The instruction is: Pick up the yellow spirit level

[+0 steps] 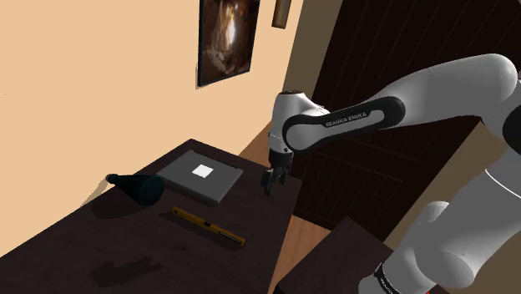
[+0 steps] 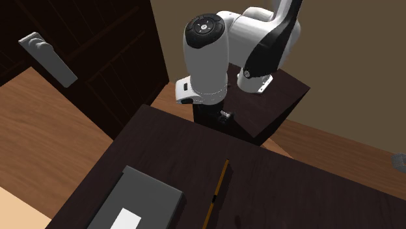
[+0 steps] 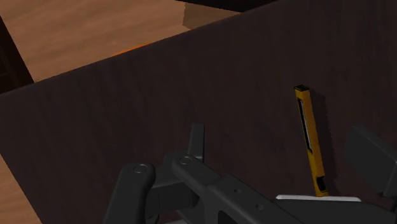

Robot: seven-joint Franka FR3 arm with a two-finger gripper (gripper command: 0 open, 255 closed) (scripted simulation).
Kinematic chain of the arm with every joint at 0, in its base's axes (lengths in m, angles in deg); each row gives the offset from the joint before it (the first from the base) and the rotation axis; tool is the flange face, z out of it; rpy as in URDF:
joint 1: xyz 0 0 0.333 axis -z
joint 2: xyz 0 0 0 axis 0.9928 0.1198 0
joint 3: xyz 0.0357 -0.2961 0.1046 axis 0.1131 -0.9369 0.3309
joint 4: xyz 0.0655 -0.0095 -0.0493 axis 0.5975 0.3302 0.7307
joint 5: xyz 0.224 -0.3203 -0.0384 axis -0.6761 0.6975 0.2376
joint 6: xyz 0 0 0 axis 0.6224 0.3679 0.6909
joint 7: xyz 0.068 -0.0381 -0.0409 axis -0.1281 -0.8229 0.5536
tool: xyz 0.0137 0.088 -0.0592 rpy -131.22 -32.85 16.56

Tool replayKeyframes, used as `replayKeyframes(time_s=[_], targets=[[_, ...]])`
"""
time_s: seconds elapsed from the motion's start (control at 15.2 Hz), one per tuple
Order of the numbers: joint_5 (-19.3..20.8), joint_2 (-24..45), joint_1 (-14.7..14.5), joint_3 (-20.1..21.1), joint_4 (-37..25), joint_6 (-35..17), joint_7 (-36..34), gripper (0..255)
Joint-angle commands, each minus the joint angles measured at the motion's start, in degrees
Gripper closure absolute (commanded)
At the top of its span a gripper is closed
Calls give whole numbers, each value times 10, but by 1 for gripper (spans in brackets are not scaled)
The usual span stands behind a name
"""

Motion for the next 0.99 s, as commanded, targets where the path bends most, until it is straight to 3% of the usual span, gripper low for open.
replayKeyframes(time_s=[0.0, 0.46, 0.92], targets=[[7, 44, -7, 9, -21, -27, -4, 0], [50, 192, -31, 27, -111, -92, -16, 0], [100, 340, -69, 30, -231, -124, -28, 0]])
